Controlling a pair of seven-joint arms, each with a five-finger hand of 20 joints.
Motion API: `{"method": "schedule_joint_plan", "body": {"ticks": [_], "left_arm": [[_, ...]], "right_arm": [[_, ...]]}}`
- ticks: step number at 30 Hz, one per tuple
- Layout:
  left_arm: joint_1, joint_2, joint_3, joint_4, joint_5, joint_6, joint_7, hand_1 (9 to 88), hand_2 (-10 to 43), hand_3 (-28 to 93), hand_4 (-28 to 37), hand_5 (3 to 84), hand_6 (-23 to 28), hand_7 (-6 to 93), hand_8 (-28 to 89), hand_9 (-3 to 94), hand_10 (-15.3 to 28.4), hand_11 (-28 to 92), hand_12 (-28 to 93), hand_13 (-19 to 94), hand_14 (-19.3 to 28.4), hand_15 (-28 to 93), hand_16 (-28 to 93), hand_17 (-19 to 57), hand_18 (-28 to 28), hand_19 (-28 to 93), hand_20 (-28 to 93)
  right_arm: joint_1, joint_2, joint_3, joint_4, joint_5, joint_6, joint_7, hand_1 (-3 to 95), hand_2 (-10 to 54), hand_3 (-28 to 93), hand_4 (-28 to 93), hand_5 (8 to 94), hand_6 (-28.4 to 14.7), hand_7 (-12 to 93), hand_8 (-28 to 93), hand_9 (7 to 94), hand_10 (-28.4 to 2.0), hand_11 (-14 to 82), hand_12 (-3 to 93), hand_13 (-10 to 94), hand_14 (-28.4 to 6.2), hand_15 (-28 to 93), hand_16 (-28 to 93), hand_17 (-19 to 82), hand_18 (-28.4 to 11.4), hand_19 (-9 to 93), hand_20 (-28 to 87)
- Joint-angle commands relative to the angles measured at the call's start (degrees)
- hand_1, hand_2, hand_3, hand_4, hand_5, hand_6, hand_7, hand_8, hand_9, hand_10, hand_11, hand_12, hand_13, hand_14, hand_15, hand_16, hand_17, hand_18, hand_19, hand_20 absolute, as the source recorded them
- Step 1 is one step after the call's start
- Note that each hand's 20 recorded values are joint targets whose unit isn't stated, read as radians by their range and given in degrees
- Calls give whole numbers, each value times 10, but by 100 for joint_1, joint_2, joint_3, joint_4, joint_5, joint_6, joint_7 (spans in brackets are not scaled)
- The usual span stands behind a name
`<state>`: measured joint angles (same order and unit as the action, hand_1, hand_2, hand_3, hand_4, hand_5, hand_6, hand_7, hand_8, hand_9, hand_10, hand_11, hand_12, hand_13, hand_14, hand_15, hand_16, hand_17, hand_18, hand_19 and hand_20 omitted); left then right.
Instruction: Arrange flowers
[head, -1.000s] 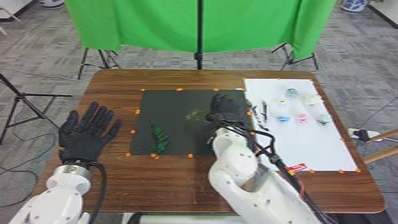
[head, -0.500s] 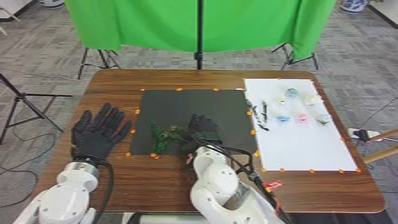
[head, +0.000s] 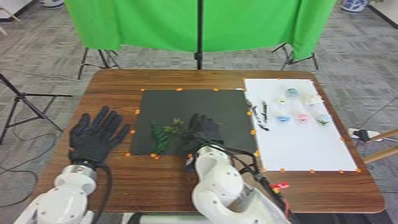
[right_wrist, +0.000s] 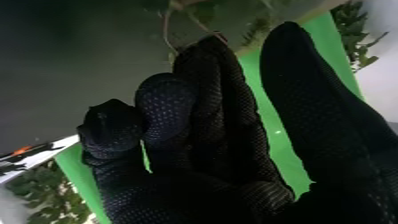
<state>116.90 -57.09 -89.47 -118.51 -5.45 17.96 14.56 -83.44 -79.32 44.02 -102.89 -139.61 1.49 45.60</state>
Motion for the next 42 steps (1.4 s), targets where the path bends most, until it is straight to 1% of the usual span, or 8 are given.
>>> {"method": "schedule_joint_plan", "body": {"ticks": [1,15,17,21,24,33,37,42], "left_arm": [[303,-74,-108,-80,-25,-27,139,293,133,752,-283,504,64,182,-103,443,154,267,127,348,157,493,-56,-40,148,396,186],[564,-177,-280,-154,-43,-3,236,293,134,750,-283,503,66,186,-104,442,153,270,128,347,156,495,-57,-40,148,397,187],[546,-184,-254,-148,-41,9,221,293,134,751,-283,503,67,185,-104,442,154,270,128,347,157,496,-57,-40,148,397,187],[500,-218,-184,-84,-16,12,85,292,135,749,-283,503,66,185,-104,441,154,271,128,346,157,496,-57,-41,148,398,187],[428,-246,-127,-46,-66,-3,-20,291,136,749,-283,501,66,186,-104,440,155,272,128,345,157,497,-57,-41,148,398,187],[464,-233,-152,-50,-83,52,11,290,136,749,-283,498,67,185,-104,437,155,271,127,344,157,495,-58,-42,148,399,187],[490,-247,-138,-86,-134,114,88,289,136,749,-283,498,67,185,-104,438,156,272,127,344,157,496,-57,-42,147,399,187],[525,-240,-163,-98,-121,56,117,290,137,749,-283,499,68,188,-103,438,156,273,128,344,157,497,-57,-42,147,400,187]], "right_arm": [[207,302,-17,-329,61,-5,75,458,-95,725,-202,658,-74,183,-22,728,-183,479,416,679,-170,723,409,451,-268,932,481],[103,781,211,-650,139,-1412,-74,543,-95,639,-221,704,-61,242,221,744,-176,339,458,664,-171,709,412,428,-272,932,456],[64,745,208,-596,128,-1452,-113,496,-95,637,-230,699,-58,255,209,729,-188,398,373,662,-172,710,417,426,-272,932,459],[-82,555,299,-481,270,-1695,-138,383,-95,666,-245,704,-59,317,-53,721,-193,435,354,659,-173,717,420,425,-270,932,464],[-154,527,234,-405,49,-1704,-250,373,-95,651,-252,704,-58,325,-60,723,-192,443,359,660,-173,720,420,426,-269,932,470],[-40,517,-131,-261,-351,-1477,-489,412,-95,639,-280,710,-51,360,-66,734,-182,463,366,671,-168,726,420,433,-268,932,481],[121,690,-511,-190,-742,-1583,-788,500,-95,594,-279,720,-40,353,193,750,-172,481,374,689,-161,728,426,447,-266,932,497],[143,740,-609,-175,-830,-1633,-797,553,-95,627,-253,743,-33,373,239,778,-161,457,438,709,-158,724,431,459,-266,932,504]]}}
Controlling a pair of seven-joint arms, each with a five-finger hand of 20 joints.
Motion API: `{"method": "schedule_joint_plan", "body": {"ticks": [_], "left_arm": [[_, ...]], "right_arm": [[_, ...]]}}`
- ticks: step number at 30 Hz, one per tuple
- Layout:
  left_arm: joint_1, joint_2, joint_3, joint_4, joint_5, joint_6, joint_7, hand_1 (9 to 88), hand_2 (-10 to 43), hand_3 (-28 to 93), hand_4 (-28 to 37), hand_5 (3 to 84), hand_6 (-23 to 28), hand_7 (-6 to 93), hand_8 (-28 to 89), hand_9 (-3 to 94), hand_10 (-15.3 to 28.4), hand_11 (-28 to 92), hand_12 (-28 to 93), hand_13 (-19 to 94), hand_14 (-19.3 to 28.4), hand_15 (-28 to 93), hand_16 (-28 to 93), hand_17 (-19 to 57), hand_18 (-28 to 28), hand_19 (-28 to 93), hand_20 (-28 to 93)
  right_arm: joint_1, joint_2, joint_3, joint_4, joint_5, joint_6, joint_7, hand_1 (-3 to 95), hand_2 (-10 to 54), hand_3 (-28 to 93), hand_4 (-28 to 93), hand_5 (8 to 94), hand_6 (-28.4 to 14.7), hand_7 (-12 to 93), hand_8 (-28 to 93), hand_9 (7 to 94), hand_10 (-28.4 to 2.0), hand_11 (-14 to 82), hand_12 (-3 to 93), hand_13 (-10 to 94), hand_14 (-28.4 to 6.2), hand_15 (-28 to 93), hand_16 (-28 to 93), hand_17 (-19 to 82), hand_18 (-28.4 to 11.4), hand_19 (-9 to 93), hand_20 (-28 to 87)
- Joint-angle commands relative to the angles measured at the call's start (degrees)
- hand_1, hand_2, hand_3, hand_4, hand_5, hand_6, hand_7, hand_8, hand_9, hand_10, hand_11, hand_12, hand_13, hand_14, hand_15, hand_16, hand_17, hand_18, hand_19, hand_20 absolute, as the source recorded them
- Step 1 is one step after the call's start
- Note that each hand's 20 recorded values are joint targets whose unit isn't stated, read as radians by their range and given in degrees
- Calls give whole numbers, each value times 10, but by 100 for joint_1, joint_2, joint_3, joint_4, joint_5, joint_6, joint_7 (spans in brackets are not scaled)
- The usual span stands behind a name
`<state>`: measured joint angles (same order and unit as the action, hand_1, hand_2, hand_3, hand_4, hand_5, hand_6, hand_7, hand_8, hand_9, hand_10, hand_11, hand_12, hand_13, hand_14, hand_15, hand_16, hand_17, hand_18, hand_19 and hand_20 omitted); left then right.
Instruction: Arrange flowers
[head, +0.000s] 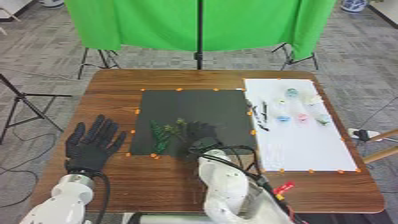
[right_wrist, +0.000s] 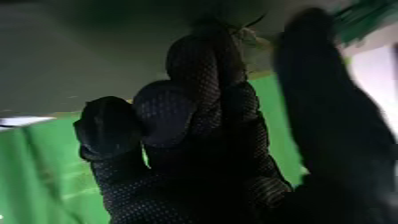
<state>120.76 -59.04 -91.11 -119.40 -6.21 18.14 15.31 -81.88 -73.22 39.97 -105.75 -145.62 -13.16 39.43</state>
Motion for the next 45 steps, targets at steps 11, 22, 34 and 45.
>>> {"method": "schedule_joint_plan", "body": {"ticks": [11,22,34,45], "left_arm": [[308,-71,-88,-54,-97,49,110,290,137,750,-283,499,68,189,-105,439,154,277,128,344,157,498,-58,-42,147,401,187],[359,-51,-155,-75,-113,53,143,289,137,750,-283,499,68,187,-105,436,154,275,126,344,157,499,-58,-41,147,402,187],[408,-73,-170,-98,-142,85,167,289,136,751,-283,499,68,188,-105,437,156,276,127,343,157,499,-58,-42,147,402,186],[492,-104,-228,-139,-239,114,223,288,136,751,-283,498,68,190,-104,436,155,277,127,343,157,500,-59,-42,147,402,186]], "right_arm": [[33,335,-145,-18,24,-352,113,561,-95,641,-227,748,-31,382,245,791,-159,437,472,717,-160,723,435,462,-270,932,509],[-18,459,-115,-228,269,-487,290,570,-95,652,-211,755,-37,380,257,800,-161,428,486,718,-165,725,439,462,-272,932,514],[-121,416,-39,-471,493,-763,182,482,-95,631,-141,737,-42,408,284,781,-178,468,401,707,-175,723,437,455,-277,932,512],[-131,547,234,-634,531,-802,321,359,-95,674,-181,710,-63,441,-60,747,-188,461,385,681,-180,720,423,432,-280,932,490]]}}
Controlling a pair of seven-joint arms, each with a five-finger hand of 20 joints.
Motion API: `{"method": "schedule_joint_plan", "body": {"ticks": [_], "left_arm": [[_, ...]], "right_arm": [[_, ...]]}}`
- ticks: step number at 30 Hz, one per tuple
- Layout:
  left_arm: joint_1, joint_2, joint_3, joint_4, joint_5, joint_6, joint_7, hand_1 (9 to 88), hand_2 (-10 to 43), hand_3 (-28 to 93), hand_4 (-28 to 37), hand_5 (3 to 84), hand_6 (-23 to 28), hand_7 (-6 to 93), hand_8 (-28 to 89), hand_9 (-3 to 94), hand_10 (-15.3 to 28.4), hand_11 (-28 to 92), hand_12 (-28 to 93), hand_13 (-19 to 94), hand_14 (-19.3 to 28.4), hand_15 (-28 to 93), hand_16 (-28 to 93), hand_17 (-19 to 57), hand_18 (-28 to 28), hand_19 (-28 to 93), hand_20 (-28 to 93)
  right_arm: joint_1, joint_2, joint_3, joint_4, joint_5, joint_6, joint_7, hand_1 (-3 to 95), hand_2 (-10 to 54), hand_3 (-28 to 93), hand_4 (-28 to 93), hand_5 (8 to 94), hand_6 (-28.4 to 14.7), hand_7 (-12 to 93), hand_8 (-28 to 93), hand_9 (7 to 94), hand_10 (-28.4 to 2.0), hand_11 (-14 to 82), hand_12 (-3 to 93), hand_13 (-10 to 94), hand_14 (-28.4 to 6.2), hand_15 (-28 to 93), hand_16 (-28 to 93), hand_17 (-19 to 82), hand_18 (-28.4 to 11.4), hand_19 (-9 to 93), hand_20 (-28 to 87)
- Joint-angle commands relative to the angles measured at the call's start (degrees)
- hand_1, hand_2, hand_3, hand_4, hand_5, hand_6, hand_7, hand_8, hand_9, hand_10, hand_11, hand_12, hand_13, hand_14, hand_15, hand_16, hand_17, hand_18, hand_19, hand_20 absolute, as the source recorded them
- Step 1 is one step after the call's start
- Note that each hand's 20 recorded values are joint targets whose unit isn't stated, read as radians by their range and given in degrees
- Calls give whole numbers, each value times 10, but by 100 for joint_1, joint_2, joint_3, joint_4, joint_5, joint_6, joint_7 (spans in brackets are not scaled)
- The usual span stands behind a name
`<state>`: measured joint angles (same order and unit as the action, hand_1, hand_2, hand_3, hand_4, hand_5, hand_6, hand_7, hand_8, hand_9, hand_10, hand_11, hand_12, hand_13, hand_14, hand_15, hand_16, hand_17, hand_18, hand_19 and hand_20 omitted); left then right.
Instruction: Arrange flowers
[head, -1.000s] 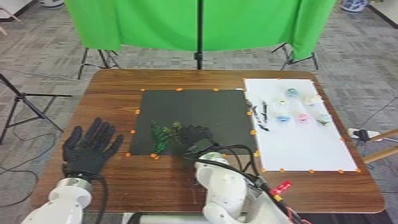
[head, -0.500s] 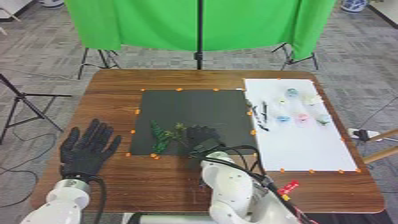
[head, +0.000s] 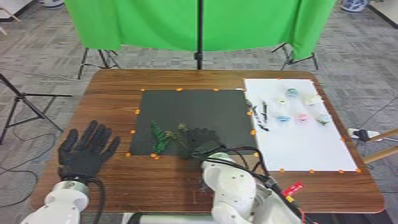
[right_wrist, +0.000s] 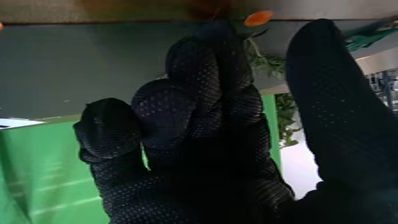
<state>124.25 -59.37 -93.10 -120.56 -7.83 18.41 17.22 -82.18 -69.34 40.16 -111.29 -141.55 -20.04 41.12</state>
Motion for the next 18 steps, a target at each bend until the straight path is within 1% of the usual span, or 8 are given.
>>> {"method": "schedule_joint_plan", "body": {"ticks": [1,2,4,6,10,13,16,18], "left_arm": [[155,-79,-33,-25,-77,69,32,288,136,751,-283,498,69,189,-104,435,155,276,127,343,157,500,-60,-42,147,402,186],[165,-88,-40,-37,-85,68,42,288,136,751,-283,499,69,189,-104,435,155,276,128,342,157,501,-59,-42,147,402,186],[158,-89,-46,-28,-59,24,42,288,136,752,-283,498,69,190,-104,436,155,277,128,342,157,501,-59,-42,147,402,186],[202,-72,-78,-61,-51,21,68,287,135,753,-283,498,70,189,-104,435,156,277,128,342,157,501,-59,-42,147,402,186],[186,-55,-110,-49,2,-2,70,288,135,752,-283,498,69,189,-104,435,156,277,127,341,157,501,-59,-42,147,402,186],[157,-41,-102,-47,50,-26,57,288,135,752,-283,497,68,189,-104,435,156,277,127,341,157,500,-59,-42,147,401,186],[110,-20,-76,-37,106,-52,29,288,135,752,-283,497,68,189,-104,436,155,277,127,342,156,500,-59,-42,147,401,186],[113,6,-51,-8,63,-184,68,287,135,753,-283,497,68,190,-104,435,155,277,127,342,156,500,-59,-42,147,401,186]], "right_arm": [[-127,205,299,-167,212,-130,201,356,-95,671,-182,710,-64,441,-68,746,-189,459,385,679,-180,719,422,429,-280,932,489],[-154,279,386,-273,307,-95,247,354,-95,671,-182,710,-64,442,-70,746,-190,458,383,677,-180,718,422,428,-280,932,486],[-233,468,537,-438,283,385,303,352,-95,671,-182,708,-65,441,-71,746,-192,455,380,676,-180,716,421,427,-280,932,483],[-301,595,781,-581,304,611,350,352,-95,671,-179,708,-65,444,-71,747,-191,455,377,677,-180,716,418,427,-280,932,481],[-191,870,1090,-489,87,1541,533,354,-95,676,-177,703,-66,440,-74,743,-191,440,367,676,-178,704,407,425,-281,932,476],[2,1026,1310,-212,-93,1999,770,353,-95,690,-185,691,-79,316,-66,720,-205,359,318,652,-172,639,353,390,-280,929,393],[189,1151,1557,21,-89,1989,983,355,-95,702,-195,644,-98,197,-48,689,-223,275,267,612,-171,571,294,376,-283,922,365],[315,1159,1625,296,-108,2074,1047,355,-95,707,-199,613,-111,157,-46,666,-233,250,252,591,-178,562,278,375,-283,923,358]]}}
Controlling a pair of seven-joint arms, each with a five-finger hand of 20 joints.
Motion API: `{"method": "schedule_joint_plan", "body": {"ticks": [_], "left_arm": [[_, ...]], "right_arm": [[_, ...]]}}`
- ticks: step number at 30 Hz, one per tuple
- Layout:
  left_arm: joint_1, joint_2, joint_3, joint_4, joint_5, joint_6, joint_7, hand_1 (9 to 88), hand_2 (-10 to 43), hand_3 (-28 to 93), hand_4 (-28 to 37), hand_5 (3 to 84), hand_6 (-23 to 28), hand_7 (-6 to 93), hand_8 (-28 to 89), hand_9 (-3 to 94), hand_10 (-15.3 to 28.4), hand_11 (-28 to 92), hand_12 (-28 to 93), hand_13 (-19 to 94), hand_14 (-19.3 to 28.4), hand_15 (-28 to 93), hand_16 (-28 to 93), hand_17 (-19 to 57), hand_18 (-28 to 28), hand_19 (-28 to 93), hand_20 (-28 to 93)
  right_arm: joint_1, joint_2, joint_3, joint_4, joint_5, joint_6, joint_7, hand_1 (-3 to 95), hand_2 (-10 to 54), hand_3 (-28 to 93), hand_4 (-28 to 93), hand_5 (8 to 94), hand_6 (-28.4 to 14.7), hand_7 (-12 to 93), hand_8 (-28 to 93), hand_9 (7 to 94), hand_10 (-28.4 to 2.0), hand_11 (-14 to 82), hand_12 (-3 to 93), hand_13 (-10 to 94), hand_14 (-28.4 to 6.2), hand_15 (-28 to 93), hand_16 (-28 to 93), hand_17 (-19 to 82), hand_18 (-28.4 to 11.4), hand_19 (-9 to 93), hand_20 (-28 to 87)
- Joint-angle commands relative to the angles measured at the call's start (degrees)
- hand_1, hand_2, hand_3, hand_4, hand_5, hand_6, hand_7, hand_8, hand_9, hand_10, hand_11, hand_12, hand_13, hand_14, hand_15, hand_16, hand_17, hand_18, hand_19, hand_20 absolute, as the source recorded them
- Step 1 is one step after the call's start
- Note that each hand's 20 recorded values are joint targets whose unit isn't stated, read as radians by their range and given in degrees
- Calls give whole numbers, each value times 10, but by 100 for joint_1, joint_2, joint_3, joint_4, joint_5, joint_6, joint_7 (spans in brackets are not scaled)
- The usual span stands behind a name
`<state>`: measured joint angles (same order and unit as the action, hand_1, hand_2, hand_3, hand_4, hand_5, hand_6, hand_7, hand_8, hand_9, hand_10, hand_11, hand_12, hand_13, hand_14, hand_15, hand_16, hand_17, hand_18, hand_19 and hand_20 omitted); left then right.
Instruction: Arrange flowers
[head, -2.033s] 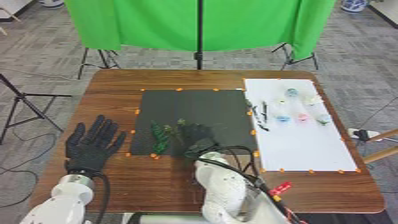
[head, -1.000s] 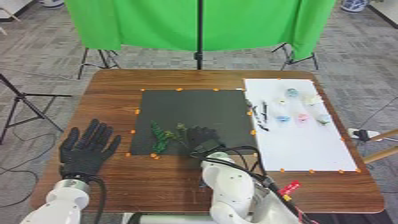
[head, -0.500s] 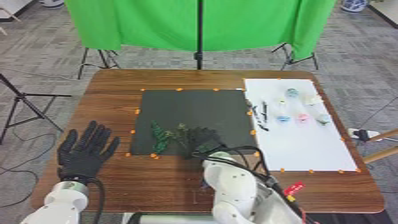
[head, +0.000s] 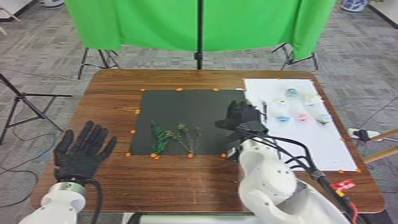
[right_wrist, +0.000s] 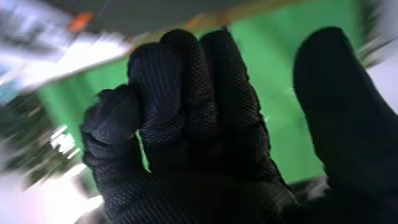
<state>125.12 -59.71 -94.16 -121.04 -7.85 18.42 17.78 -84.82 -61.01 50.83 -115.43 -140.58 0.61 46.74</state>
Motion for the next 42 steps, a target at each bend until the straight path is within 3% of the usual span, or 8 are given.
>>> {"method": "schedule_joint_plan", "body": {"ticks": [1,7,11,18,22,26,35,42], "left_arm": [[46,49,63,45,10,-265,67,286,134,754,-283,496,68,190,-104,434,154,277,127,341,155,499,-59,-42,147,401,186],[79,43,70,32,-31,-262,135,272,110,761,-283,489,67,185,-103,428,153,274,129,338,155,492,-58,-43,148,395,184],[67,65,116,72,-152,-492,260,266,101,767,-283,486,68,184,-102,425,152,272,130,336,153,488,-56,-43,148,390,184],[39,70,160,88,-146,-461,238,257,86,779,-283,483,67,180,-100,424,152,265,133,336,152,478,-48,-41,147,379,185],[27,68,185,109,-202,-530,267,256,83,780,-283,481,68,179,-99,424,151,263,135,336,153,475,-46,-40,147,376,187],[40,73,182,108,-213,-518,255,254,80,781,-283,480,67,180,-99,423,151,261,136,337,153,473,-44,-41,148,373,187],[-1,69,193,105,-189,-411,157,256,80,778,-283,480,66,180,-99,423,150,261,137,337,152,471,-42,-41,148,371,190],[-12,64,204,106,-182,-383,121,259,86,775,-283,481,66,183,-100,424,150,261,137,338,152,472,-42,-41,149,371,191]], "right_arm": [[613,374,577,784,-176,-52,496,361,-95,713,-203,589,-120,136,-43,642,-239,236,243,572,-186,566,269,374,-284,925,354],[985,496,382,1333,-38,-402,453,389,-95,740,-238,548,-135,116,-43,582,-257,198,220,518,-212,586,226,356,-284,920,359],[1305,516,59,1738,-59,-371,316,382,-95,734,-244,566,-146,94,-48,588,-258,188,206,520,-208,590,217,355,-284,919,367],[1670,377,-279,2092,287,-975,319,348,-95,690,-266,603,-160,64,-60,596,-261,136,180,509,-217,597,229,349,-284,917,388],[1684,334,-342,2158,386,-1156,319,322,-95,677,-272,486,-173,36,-49,545,-281,96,160,479,-236,598,223,333,-284,907,403],[1698,260,-386,2269,514,-1314,358,336,-95,687,-279,478,-171,40,-39,539,-280,96,154,476,-237,611,225,333,-284,904,411],[1601,126,-416,2541,714,-1267,380,477,-95,740,-281,560,-110,135,-50,675,-203,155,165,597,-158,606,319,378,-272,928,406],[1458,139,-479,2662,570,-946,299,659,-95,645,-275,676,-20,348,186,840,-105,99,403,694,-55,533,493,410,-243,927,389]]}}
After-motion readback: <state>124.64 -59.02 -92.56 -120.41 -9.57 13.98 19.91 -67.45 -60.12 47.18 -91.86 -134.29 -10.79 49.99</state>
